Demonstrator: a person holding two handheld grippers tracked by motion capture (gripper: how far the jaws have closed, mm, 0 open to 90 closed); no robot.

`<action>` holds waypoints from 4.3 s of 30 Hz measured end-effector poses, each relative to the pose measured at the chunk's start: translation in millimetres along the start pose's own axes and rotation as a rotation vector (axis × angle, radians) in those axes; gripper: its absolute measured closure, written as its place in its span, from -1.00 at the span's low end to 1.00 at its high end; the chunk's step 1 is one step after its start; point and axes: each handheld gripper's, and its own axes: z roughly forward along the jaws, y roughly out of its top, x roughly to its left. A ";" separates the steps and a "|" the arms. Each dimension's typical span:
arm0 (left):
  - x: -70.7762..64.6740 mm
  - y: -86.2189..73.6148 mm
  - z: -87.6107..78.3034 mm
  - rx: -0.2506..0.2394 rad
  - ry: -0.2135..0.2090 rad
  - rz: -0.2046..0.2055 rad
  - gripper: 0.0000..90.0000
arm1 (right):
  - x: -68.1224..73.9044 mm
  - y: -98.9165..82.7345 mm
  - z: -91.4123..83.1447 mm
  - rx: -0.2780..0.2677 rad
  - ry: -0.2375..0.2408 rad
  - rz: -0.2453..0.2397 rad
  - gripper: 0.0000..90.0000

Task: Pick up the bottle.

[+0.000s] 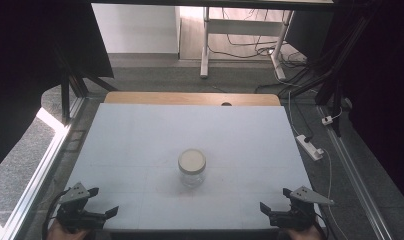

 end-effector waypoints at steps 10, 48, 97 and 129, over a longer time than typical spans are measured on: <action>1.2 -0.1 -0.2 -0.003 -0.017 0.000 -1.00 | 3.7 0.6 1.9 0.042 0.042 -0.050 -0.95; -11.7 20.6 10.7 -0.047 -0.083 0.107 -1.00 | 1.3 0.8 4.2 0.060 0.054 -0.026 -1.00; -33.7 100.9 110.5 0.004 -0.230 0.251 -1.00 | 2.1 1.3 6.5 0.081 0.065 -0.042 -1.00; -64.4 141.2 180.2 -0.001 -0.313 0.372 -1.00 | 1.6 1.3 7.0 0.085 0.075 -0.045 -1.00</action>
